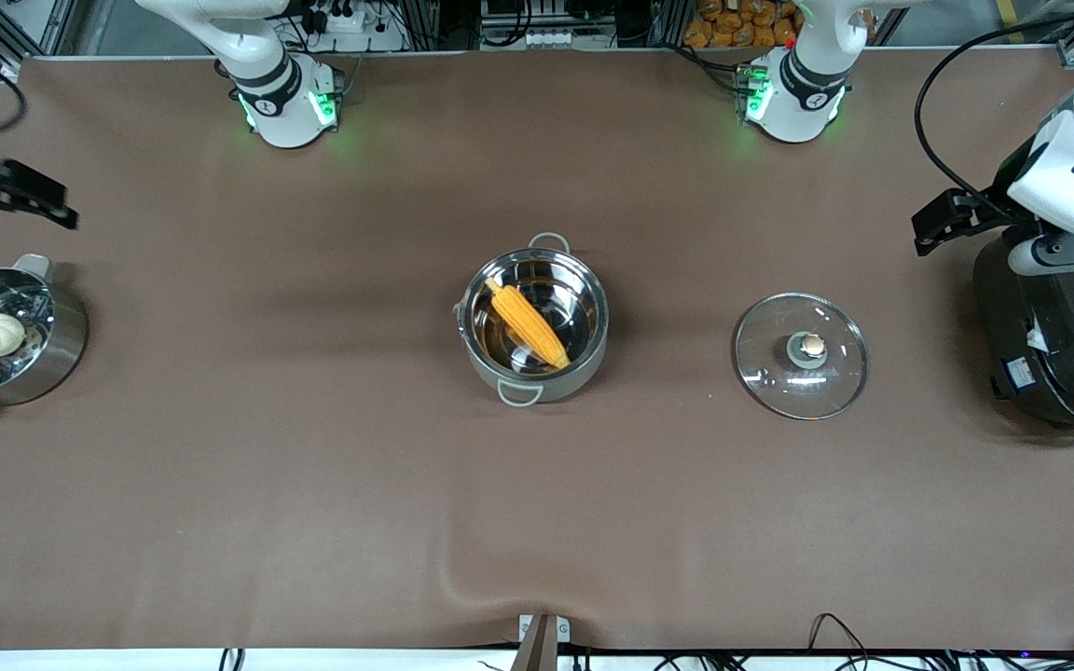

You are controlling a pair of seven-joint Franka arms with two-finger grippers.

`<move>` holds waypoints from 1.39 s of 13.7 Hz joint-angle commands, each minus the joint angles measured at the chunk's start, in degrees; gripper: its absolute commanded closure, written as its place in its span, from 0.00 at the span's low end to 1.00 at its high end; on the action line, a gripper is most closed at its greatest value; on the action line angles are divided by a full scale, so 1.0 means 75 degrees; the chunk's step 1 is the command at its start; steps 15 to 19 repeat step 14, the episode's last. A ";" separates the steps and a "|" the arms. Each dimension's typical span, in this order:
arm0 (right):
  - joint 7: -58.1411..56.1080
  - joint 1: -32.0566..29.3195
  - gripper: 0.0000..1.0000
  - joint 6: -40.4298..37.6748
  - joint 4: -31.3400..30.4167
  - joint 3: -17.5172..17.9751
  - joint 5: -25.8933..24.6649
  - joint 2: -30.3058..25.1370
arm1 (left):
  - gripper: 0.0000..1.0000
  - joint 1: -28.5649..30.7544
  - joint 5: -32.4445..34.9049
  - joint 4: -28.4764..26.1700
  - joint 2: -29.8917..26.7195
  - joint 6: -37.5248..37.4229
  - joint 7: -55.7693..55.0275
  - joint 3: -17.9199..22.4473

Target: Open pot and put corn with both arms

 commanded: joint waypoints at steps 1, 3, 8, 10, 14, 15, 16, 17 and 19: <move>0.0064 0.0158 0.00 -0.0153 0.0187 -0.0234 0.0182 0.0029 | 0.00 0.0080 -0.0152 0.0089 -0.0082 -0.0170 0.0225 -0.0012; 0.1242 0.0182 0.00 -0.0293 0.0187 -0.0176 0.0182 0.0018 | 0.00 0.0115 -0.0199 0.0112 -0.0082 -0.0321 0.0214 -0.0024; 0.1436 0.0205 0.00 -0.0306 0.0199 -0.0116 0.0077 -0.0053 | 0.00 0.0198 -0.0703 0.0441 -0.0058 -0.0943 0.0343 0.0199; 0.1425 0.0194 0.00 -0.0294 0.0199 -0.0116 0.0077 -0.0053 | 0.00 0.0198 -0.0610 0.0441 -0.0058 -0.0943 0.0366 0.0222; 0.1307 0.0170 0.00 -0.0318 0.0199 -0.0175 0.0077 -0.0088 | 0.00 0.0186 -0.0609 0.0464 -0.0011 -0.0931 0.0354 0.0234; 0.1307 0.0170 0.00 -0.0318 0.0199 -0.0175 0.0077 -0.0088 | 0.00 0.0186 -0.0609 0.0464 -0.0011 -0.0931 0.0354 0.0234; 0.1307 0.0170 0.00 -0.0318 0.0199 -0.0175 0.0077 -0.0088 | 0.00 0.0186 -0.0609 0.0464 -0.0011 -0.0931 0.0354 0.0234; 0.1307 0.0170 0.00 -0.0318 0.0199 -0.0175 0.0077 -0.0088 | 0.00 0.0186 -0.0609 0.0464 -0.0011 -0.0931 0.0354 0.0234; 0.1307 0.0170 0.00 -0.0318 0.0199 -0.0175 0.0077 -0.0088 | 0.00 0.0186 -0.0609 0.0464 -0.0011 -0.0931 0.0354 0.0234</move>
